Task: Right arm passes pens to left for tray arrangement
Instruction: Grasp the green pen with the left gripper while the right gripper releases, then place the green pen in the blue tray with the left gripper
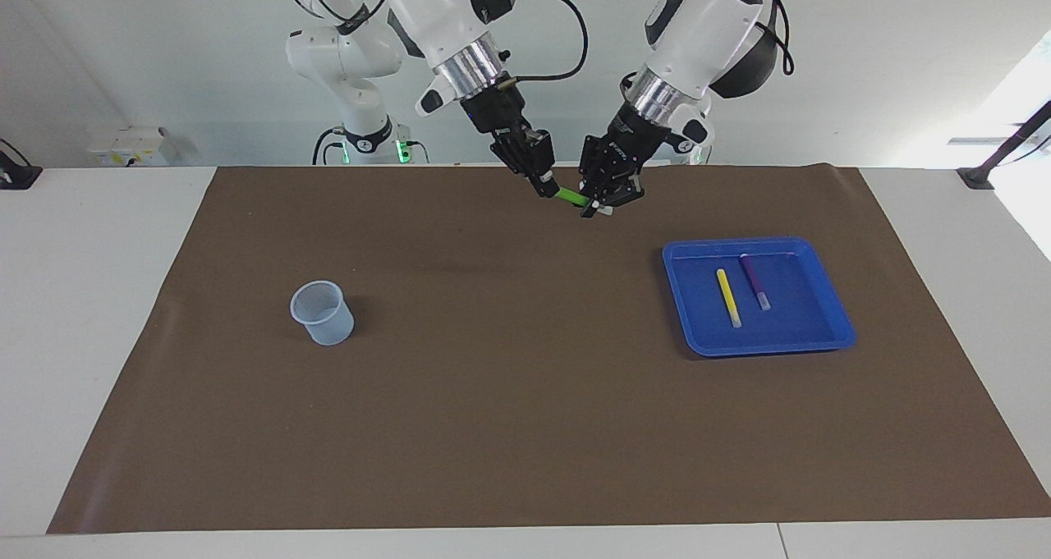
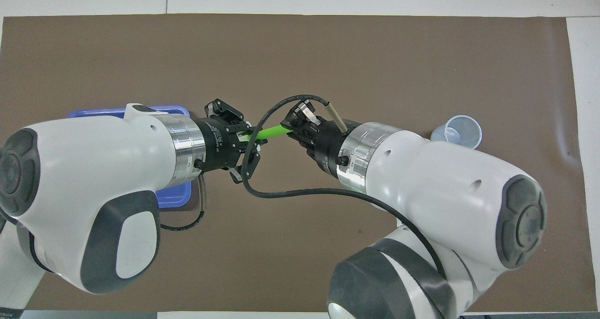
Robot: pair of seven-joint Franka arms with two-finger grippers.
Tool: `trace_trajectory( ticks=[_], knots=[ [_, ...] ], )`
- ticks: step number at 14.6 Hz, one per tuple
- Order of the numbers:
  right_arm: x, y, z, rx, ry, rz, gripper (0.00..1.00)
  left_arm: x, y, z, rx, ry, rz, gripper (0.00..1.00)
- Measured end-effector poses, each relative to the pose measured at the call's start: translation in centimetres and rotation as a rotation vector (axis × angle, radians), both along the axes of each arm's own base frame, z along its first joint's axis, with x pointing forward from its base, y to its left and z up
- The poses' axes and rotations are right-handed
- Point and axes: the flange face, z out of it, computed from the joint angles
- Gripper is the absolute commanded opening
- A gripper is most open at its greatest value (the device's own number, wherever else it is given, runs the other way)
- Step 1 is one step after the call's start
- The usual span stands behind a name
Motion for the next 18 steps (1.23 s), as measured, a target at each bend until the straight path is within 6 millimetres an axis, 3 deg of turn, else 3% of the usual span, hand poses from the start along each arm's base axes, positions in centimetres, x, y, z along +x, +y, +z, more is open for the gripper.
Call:
trace_trajectory(
  ticks=[7, 11, 13, 16, 18],
  knots=[
    [-0.1, 0.0, 0.0, 0.003, 0.0, 0.008, 1.0, 1.0, 1.2, 0.0, -0.004, -0.018, 0.019, 0.0],
    [0.3, -1.1, -0.6, -0.086, -0.022, 0.14, 1.0, 2.7, 4.0, -0.3, 0.014, -0.055, 0.003, 0.0],
    [1.1, -3.8, -0.8, -0.17, -0.032, 0.26, 1.0, 3.7, 5.9, -0.5, 0.038, -0.091, -0.042, 0.0],
    [3.0, -11.4, -0.5, -0.319, -0.037, 0.501, 1.0, 4.9, 9.1, -1.5, 0.088, -0.127, -0.148, 0.0],
    [3.9, -16.7, -0.2, -0.416, -0.048, 0.648, 1.0, 5.7, 12.5, -2.6, 0.131, -0.134, -0.258, 0.0]
  ],
)
